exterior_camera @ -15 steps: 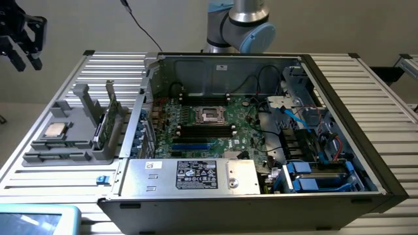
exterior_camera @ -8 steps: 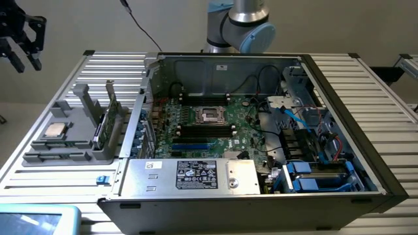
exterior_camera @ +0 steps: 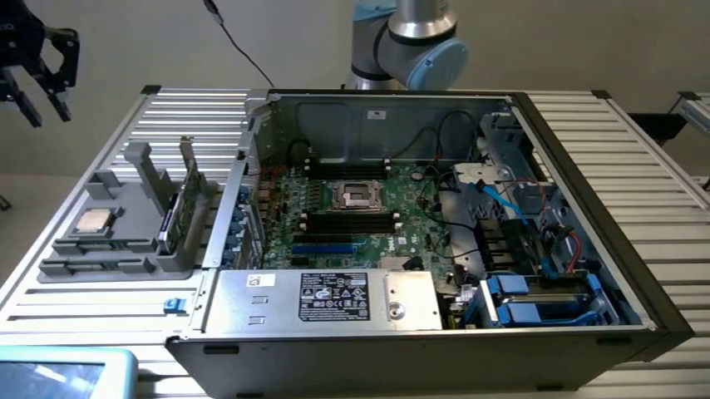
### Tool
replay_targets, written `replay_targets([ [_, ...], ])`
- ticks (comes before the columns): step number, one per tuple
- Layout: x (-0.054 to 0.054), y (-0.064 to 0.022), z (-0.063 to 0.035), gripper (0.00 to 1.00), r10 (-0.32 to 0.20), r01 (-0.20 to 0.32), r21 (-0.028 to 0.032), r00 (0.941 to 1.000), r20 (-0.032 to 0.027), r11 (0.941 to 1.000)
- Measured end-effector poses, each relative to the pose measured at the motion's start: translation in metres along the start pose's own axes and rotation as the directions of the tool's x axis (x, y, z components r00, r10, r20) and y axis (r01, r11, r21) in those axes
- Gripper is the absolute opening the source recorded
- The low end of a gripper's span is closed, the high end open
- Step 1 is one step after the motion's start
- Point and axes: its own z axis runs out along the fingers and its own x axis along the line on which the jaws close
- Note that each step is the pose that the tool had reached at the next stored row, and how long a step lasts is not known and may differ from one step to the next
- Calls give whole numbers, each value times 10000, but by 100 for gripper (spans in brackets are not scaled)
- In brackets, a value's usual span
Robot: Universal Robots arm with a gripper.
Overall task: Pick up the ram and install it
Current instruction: 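Reach for the ram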
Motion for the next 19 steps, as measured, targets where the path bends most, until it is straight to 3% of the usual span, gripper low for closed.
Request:
replay_targets([
  [5,9,3,19,35,-825,825,-18,9966,-36,9966],
  [10,18,7,25,35,-1692,1692,-3,9855,-89,9856],
  [15,20,8,27,35,-2574,2574,9,9662,-145,9663],
  [19,20,9,26,35,-3264,3264,13,9450,-193,9452],
])
